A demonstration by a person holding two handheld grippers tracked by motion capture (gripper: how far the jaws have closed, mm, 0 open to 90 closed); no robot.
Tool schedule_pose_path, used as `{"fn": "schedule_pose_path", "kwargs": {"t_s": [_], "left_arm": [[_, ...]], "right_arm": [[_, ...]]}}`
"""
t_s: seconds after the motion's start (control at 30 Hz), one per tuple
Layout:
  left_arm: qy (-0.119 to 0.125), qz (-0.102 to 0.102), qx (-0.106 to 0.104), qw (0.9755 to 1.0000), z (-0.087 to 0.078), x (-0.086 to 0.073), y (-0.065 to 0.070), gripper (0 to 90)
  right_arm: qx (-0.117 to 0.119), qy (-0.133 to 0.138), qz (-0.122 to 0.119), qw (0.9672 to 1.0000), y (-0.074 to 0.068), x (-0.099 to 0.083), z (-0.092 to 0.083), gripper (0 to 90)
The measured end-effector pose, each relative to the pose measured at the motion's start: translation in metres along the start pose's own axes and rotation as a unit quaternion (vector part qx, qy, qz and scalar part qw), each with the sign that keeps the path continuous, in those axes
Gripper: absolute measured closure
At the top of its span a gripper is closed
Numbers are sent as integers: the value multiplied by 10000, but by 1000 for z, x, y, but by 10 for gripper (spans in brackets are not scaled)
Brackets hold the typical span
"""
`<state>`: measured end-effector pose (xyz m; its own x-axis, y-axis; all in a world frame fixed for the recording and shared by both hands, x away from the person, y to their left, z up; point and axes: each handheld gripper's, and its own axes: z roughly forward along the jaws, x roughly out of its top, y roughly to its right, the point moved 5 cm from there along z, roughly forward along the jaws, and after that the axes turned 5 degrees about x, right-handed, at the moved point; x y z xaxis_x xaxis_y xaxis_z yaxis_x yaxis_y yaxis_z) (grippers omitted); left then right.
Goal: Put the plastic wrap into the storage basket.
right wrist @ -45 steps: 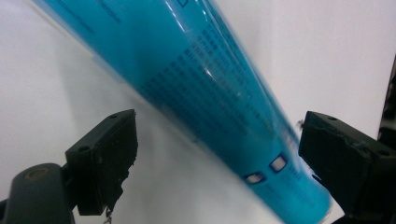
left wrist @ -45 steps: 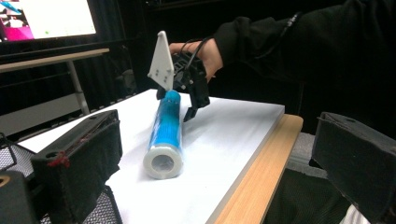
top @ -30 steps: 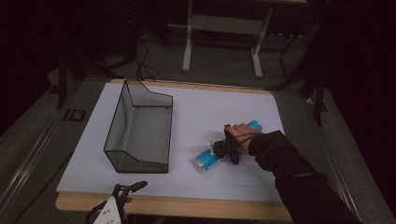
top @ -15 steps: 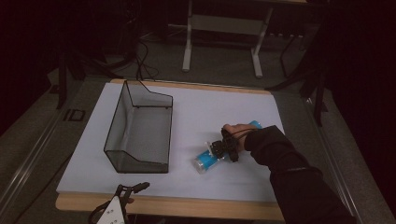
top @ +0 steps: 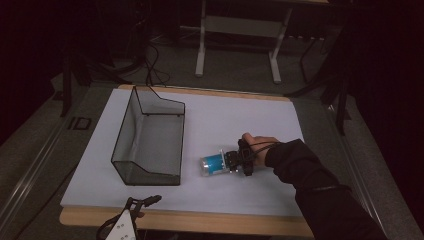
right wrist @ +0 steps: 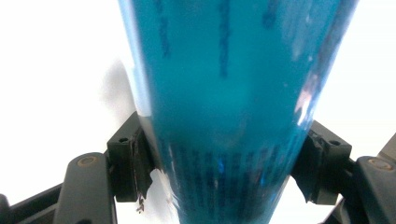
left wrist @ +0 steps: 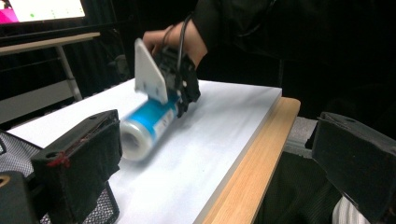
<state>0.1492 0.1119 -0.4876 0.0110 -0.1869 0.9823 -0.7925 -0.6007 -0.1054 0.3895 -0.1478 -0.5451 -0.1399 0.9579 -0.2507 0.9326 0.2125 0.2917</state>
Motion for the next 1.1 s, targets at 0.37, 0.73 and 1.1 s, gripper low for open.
{"fn": "schedule_pose_path", "kwargs": {"t_s": [0.37, 0.73, 1.1], "left_arm": [[-1, -1, -12, 10000, 1, 0, 0, 23], [6, 4, -26, 10000, 0, 0, 1, 23], [29, 15, -41, 10000, -1, 1, 2, 24]], "right_arm": [[431, 1340, 1009, 9849, 20, -4, -46, 313], [369, 3055, 2008, 9300, 47, -10, -97, 315], [285, 4539, 2601, 8518, 66, -8, -145, 315]]}}
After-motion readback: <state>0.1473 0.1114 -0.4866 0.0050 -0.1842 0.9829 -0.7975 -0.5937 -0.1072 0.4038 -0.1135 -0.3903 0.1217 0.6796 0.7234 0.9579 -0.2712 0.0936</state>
